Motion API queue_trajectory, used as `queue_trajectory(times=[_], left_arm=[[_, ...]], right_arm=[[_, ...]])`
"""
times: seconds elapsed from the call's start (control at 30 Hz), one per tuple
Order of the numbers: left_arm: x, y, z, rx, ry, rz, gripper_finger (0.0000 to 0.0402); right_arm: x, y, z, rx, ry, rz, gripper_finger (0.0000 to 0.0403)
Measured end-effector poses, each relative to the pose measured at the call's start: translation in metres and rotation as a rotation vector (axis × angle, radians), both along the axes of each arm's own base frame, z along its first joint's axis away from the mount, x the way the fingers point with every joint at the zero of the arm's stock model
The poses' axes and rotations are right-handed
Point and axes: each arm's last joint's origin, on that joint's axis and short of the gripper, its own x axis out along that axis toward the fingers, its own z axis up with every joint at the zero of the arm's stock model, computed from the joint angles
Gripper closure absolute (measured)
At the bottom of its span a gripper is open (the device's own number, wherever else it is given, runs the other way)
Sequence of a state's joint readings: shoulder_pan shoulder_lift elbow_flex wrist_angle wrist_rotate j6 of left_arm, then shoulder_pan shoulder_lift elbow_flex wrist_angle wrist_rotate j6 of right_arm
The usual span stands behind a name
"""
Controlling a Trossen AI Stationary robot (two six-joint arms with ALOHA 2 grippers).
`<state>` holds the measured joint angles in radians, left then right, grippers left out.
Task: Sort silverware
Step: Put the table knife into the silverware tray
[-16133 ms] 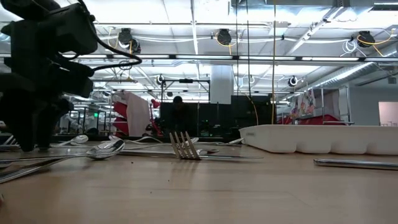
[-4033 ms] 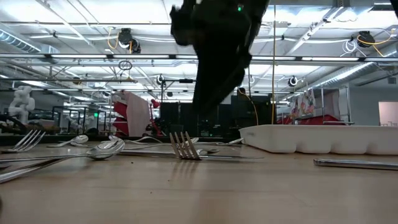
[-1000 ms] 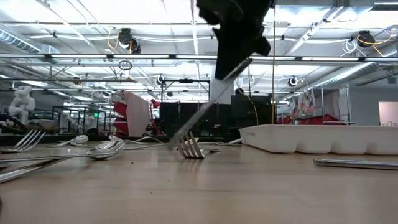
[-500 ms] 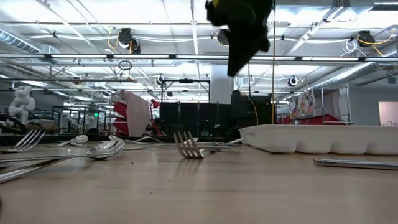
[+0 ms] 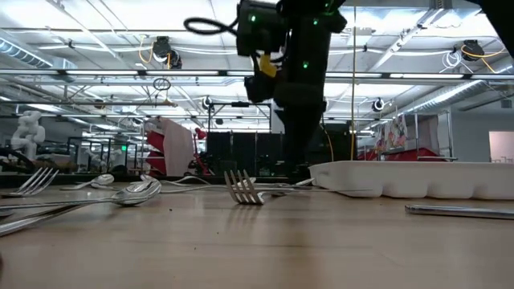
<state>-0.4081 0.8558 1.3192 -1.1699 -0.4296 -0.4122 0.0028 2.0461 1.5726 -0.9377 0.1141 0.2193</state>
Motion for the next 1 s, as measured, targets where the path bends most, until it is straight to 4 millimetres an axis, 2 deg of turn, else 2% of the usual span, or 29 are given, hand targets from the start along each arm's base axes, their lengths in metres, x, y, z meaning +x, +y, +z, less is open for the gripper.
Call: queue_trajectory(times=[0.3,0.43,0.57,0.63,0.7,0.87,1.0], left_arm=[[-0.003,0.001,-0.004,0.021,0.047,0.001,0.0346],[-0.003,0.001,-0.004,0.023,0.049,0.002,0.0346],[-0.003,0.001,-0.004,0.025,0.049,0.004,0.0346],[-0.003,0.002,-0.004,0.025,0.048,0.004,0.0346],[-0.003,0.002,-0.004,0.026,0.048,0.003,0.0346],[-0.004,0.002,-0.004,0.026,0.047,0.004,0.0346],[-0.004,0.002,-0.004,0.026,0.047,0.004,0.0346]], right_arm=[[0.013,-0.011,-0.021,0.042,-0.041,-0.02,0.0151],[0.013,-0.016,-0.036,0.044,0.015,-0.054,0.0149],[0.014,-0.014,-0.04,0.064,0.03,-0.052,0.0155],[0.014,-0.014,-0.042,0.07,0.032,-0.053,0.0179],[0.015,-0.013,-0.044,0.079,0.037,-0.053,0.0222],[0.014,-0.012,-0.048,0.075,0.055,-0.075,0.0374],[0.014,-0.012,-0.048,0.071,0.05,-0.1,0.0394]])
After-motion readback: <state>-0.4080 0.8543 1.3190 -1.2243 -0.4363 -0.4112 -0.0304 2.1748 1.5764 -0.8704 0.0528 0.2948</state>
